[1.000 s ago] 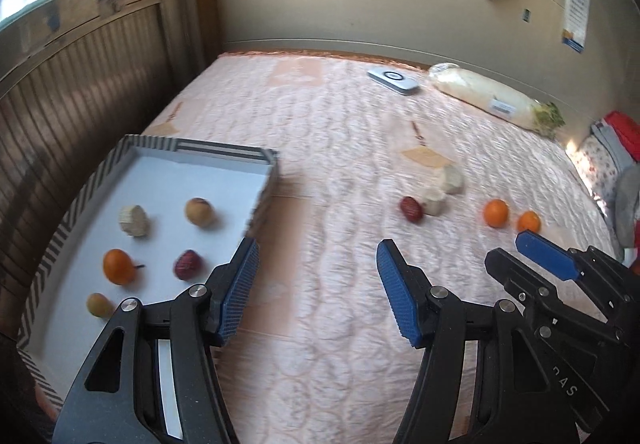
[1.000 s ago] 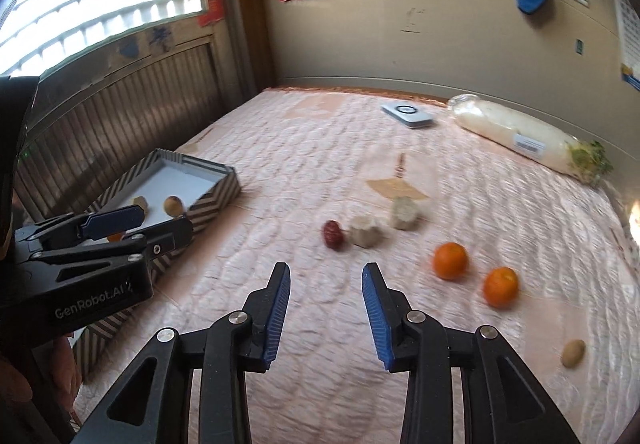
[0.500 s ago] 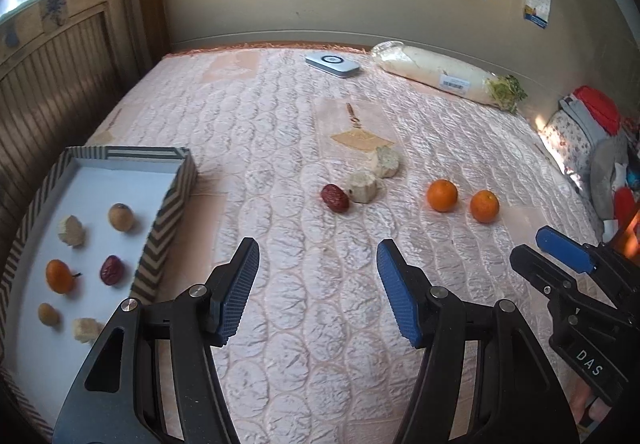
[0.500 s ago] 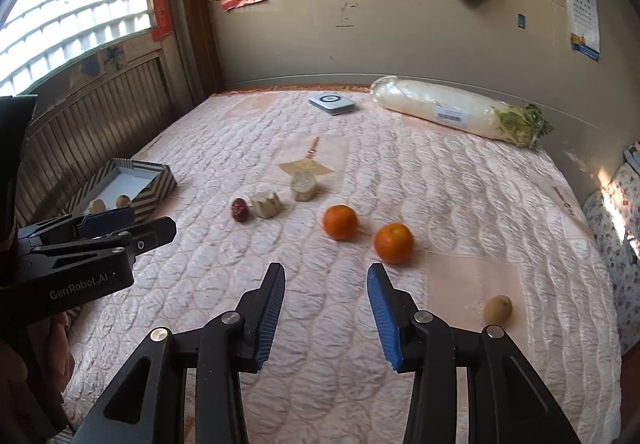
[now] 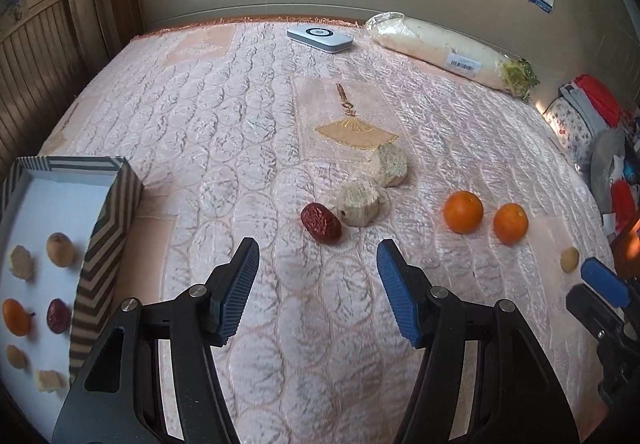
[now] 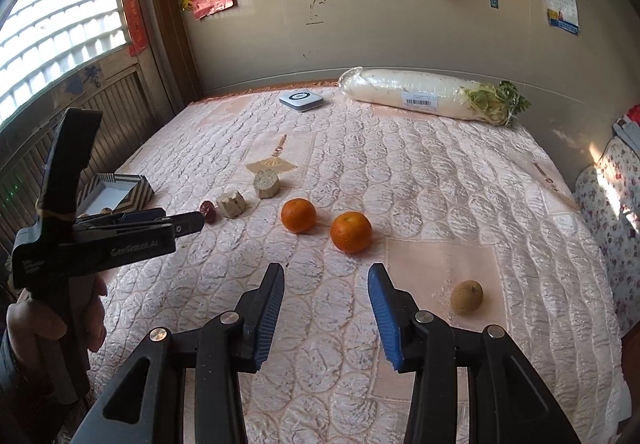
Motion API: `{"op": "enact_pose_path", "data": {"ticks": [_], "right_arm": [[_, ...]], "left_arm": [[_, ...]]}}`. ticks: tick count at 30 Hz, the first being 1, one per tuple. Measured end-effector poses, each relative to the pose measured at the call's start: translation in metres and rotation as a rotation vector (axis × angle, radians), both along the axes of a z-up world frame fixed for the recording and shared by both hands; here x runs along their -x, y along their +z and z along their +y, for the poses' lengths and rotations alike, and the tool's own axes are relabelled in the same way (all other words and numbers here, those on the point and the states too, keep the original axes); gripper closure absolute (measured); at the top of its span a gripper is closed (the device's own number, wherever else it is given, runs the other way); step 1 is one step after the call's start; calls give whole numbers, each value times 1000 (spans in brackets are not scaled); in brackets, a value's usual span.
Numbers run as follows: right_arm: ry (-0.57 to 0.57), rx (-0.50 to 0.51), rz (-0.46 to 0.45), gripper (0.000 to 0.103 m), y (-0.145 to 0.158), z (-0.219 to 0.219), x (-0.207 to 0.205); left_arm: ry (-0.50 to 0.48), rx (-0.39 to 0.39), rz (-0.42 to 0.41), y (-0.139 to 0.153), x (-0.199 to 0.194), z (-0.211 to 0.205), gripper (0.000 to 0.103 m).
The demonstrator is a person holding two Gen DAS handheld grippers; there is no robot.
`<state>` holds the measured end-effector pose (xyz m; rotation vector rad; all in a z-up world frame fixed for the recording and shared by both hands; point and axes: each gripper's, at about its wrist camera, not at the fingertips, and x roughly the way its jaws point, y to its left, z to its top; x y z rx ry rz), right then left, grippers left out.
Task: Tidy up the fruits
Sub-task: 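Move both open grippers back toward the remaining fruits on the bed, then close the left gripper on a red date while the right grasps an orange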
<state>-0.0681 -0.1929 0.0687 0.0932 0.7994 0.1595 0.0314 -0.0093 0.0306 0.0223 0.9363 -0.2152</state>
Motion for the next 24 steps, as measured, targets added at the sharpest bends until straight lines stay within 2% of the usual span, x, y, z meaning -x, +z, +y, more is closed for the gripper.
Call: {"op": "enact_pose_path", "data": {"ticks": [9, 10, 11, 13, 14, 16, 24], "right_arm": [[1, -12, 16, 61, -6, -4, -10], [1, -12, 16, 61, -7, -4, -12], [0, -10, 18, 61, -8, -5, -13], [-4, 1, 22, 61, -10, -5, -14], [-7, 8, 24, 61, -11, -5, -15], [-16, 21, 29, 61, -13, -7, -16], [0, -27, 27, 61, -19, -9, -26]], "left_arm": [[-11, -31, 3, -15, -20, -8, 42], [-10, -32, 5, -17, -22, -8, 45], [-8, -35, 7, -19, -23, -8, 54], [-10, -35, -2, -19, -24, -7, 58], [-10, -33, -1, -19, -24, -7, 68], [-8, -36, -1, -19, -25, -6, 79], [2, -33, 3, -13, -13, 1, 79]]}}
